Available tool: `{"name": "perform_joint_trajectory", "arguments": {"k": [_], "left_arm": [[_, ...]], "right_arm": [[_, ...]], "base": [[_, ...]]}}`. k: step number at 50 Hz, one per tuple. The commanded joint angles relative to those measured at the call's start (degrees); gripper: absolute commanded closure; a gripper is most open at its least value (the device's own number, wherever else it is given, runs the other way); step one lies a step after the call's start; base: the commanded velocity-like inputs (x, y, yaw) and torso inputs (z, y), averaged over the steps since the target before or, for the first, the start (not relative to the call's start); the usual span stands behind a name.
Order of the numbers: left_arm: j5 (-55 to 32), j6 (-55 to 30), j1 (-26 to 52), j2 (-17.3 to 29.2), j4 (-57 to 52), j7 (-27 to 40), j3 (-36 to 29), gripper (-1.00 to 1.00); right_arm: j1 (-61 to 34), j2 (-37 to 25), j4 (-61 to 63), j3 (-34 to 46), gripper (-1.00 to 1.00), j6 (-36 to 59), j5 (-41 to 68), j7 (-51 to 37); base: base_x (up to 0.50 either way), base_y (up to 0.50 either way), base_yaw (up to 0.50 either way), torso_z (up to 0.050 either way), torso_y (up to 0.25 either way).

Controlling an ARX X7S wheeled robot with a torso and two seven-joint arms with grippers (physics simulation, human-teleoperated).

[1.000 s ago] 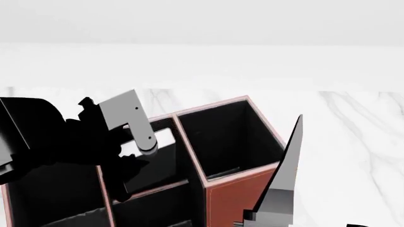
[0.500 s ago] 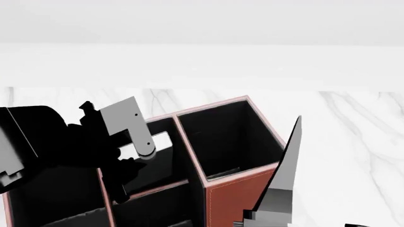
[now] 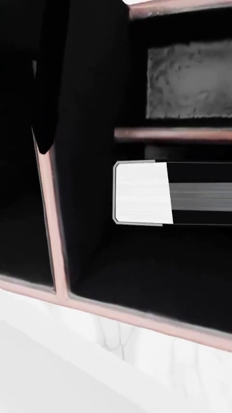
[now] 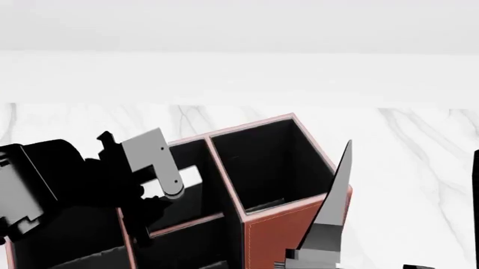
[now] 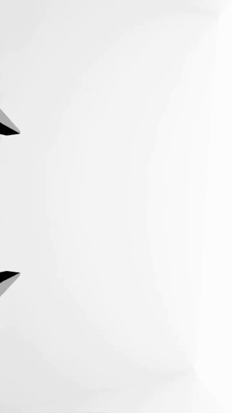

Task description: Pick up the book and place it in the front compartment of the caddy.

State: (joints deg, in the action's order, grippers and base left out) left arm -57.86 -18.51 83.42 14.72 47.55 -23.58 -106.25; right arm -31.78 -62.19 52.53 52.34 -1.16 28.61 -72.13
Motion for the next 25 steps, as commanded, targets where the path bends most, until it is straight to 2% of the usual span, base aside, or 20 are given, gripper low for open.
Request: {"name": "perform_joint_trajectory", "arguments": {"k": [1, 21, 25], "left_arm": [[2.48, 3.44, -2.02, -3.12, 4.79, -1.60, 3.26, 1.00], [3.34, 6.90, -6.06, -6.28, 12.42, -4.14, 3.86, 1.00], [3.11, 5.99, -5.66, -5.61, 10.38, -3.27, 3.93, 1.00]], "right_arm": [[0.76, 1.47, -0.04, -0.94, -1.00, -0.09, -1.80, 1.81], [1.32, 1.64, -0.78, -1.09, -1.00, -0.74, -2.01, 2.11], [1.41, 1.64, -0.84, -1.14, -1.00, -0.79, -2.00, 2.13]], "base": [[0.00, 0.00, 0.00, 0.000, 0.000], [0.00, 0.00, 0.00, 0.000, 0.001], [0.00, 0.00, 0.00, 0.003, 0.003]]}}
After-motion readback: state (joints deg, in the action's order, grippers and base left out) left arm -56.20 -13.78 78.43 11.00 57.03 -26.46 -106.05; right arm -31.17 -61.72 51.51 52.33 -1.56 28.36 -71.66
